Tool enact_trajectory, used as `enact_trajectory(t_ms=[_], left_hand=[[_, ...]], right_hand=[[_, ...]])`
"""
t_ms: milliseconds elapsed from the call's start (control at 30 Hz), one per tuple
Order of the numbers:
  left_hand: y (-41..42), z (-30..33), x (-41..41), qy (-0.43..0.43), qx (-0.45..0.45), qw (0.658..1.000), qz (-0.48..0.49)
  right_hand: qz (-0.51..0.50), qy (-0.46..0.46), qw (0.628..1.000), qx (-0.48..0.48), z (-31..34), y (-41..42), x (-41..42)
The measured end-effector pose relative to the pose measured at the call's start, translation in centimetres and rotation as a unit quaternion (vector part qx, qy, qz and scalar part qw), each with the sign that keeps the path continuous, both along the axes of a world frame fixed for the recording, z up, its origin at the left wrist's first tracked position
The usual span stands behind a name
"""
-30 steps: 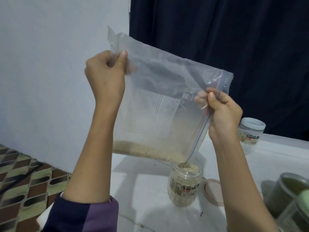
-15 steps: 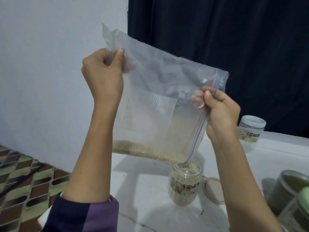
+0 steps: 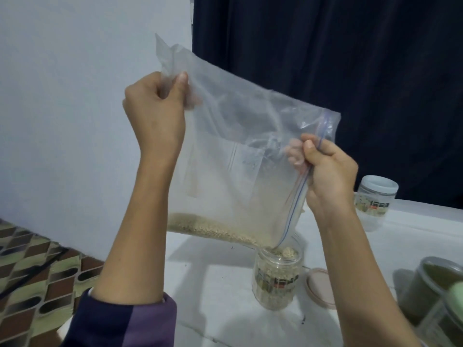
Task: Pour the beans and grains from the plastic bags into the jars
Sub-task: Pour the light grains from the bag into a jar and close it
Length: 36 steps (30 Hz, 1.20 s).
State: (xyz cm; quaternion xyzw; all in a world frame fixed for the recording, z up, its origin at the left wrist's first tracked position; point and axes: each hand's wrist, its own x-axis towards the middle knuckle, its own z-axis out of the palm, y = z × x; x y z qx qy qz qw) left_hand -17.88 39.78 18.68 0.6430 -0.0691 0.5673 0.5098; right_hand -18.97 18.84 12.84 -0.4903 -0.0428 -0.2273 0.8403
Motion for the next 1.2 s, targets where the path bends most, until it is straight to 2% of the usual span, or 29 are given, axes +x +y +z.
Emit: enact_trajectory(t_ms=[67, 200, 333, 467, 567, 700, 800, 933, 1067, 1200], left_hand=[[0.0, 0.1, 0.0, 0.002, -0.010, 1.000, 0.003], [-0.1, 0.4, -0.4, -0.005, -0.002, 1.000, -0.017], [-0.2, 0.7, -0.1, -0.013, 0.001, 1.000, -0.003], [-0.4, 0.7, -0.3, -0.007, 0.006, 1.000, -0.010], [-0.5, 0.4, -0.2, 0.002, 0.005, 1.000, -0.003], [-0.5, 0.1, -0.2, 0.002, 0.007, 1.000, -0.001], [-0.5, -0.1, -0.1, 0.004, 0.010, 1.000, 0.011], [-0.4, 0.1, -0.2, 0.003, 0.010, 1.000, 0.003], [-0.1, 0.1, -0.3, 0.010, 0.003, 1.000, 0.012], [-0.5, -0.1, -0.7, 0.016, 0.007, 1.000, -0.004]], right_hand=[[0.023, 0.001, 1.000, -0.020, -0.1, 0.3, -0.2], [-0.007, -0.007, 1.000, 0.017, 0.7, -0.4, -0.1], [0.019, -0.003, 0.999, -0.029, 0.3, 0.3, -0.3], [-0.005, -0.002, 1.000, 0.012, 0.5, -0.3, 0.0], [0.038, 0.000, 0.999, -0.035, 0.0, 0.2, -0.4], [0.009, 0.000, 1.000, 0.015, 0.1, -0.4, -0.1], [0.050, -0.003, 0.998, -0.029, -0.4, 0.1, -0.2], [0.013, -0.004, 1.000, 0.018, -0.1, -0.5, 0.2], [0.049, -0.009, 0.998, -0.028, -0.4, 0.0, 0.1], [0.018, -0.006, 1.000, 0.009, -0.1, -0.4, 0.4]])
